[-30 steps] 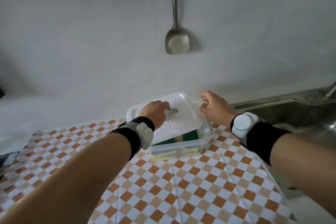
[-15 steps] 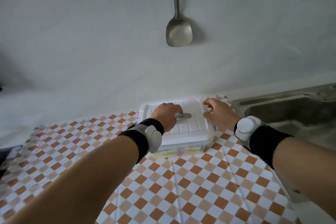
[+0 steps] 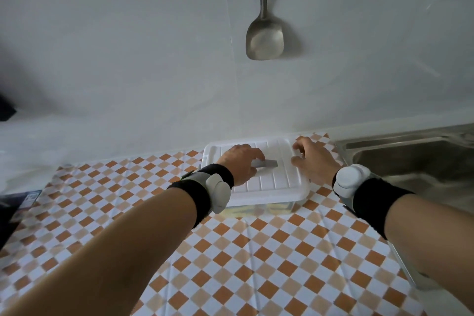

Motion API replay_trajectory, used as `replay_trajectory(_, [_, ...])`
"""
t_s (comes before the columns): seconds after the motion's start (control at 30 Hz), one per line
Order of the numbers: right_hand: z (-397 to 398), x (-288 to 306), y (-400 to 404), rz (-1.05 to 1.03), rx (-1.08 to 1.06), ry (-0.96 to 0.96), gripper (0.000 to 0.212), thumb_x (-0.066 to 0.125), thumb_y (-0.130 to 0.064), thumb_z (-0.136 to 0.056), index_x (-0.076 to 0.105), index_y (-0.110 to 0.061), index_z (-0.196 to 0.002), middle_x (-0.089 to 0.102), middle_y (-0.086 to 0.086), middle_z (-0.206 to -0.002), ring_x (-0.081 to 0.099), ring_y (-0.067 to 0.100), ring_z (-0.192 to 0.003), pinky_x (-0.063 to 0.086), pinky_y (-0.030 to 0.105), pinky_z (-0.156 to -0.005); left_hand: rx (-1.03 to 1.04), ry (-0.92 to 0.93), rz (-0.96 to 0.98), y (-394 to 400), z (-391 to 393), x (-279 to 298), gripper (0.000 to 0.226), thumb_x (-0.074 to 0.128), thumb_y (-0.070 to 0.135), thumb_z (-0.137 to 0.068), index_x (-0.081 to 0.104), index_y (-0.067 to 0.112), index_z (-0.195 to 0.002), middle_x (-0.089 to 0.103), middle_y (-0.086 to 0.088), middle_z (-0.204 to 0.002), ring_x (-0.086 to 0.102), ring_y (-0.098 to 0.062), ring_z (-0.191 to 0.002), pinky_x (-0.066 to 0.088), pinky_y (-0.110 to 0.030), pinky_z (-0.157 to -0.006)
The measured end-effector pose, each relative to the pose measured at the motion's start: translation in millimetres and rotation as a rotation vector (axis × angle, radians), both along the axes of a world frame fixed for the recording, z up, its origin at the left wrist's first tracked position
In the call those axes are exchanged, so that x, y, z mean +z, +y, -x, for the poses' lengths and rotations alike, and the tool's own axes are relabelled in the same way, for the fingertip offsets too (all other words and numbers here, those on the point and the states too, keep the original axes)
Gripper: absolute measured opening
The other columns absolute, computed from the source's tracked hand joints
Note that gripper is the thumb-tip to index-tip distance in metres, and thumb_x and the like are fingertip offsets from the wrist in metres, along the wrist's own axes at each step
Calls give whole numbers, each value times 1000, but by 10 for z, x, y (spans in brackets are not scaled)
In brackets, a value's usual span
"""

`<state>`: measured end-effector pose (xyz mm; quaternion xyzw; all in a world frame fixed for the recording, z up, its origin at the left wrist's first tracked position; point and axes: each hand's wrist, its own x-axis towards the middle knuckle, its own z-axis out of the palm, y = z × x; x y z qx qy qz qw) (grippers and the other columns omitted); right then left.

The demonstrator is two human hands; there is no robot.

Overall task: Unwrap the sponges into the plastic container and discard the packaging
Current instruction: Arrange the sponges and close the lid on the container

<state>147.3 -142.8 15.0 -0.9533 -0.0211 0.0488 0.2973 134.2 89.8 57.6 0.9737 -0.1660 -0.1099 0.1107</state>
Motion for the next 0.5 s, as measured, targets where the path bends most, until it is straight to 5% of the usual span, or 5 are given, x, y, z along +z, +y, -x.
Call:
replay_trajectory(0.1, [-27, 9, 32, -14, -28, 6, 36, 62, -26, -94, 52, -14, -127, 61, 2, -117, 60, 25, -102, 50, 38, -90, 107, -46, 86, 250, -34, 24, 40, 61, 40, -102, 61, 28, -140, 59, -4, -140, 53, -26, -133, 41, -37, -109])
replay_trajectory(0.37, [-215, 77, 120, 30, -69, 65, 25, 60, -27, -93, 53, -18, -115, 60, 3, -104, 60, 27, -92, 50, 37, -80, 511, -82, 157, 960, 136, -203, 58, 66, 40, -98, 48, 21, -150, 52, -13, -146, 47, -35, -134, 42, -45, -108])
replay_trajectory(0.5, [-214, 12, 131, -63, -185, 120, 34, 64, -34, -88, 46, -14, -110, 56, 3, -99, 58, 28, -89, 47, 35, -78, 788, 151, 451, 1065, 186, -291, 82, 72, 56, -91, 39, 15, -155, 58, -12, -144, 61, -33, -123, 51, -41, -98])
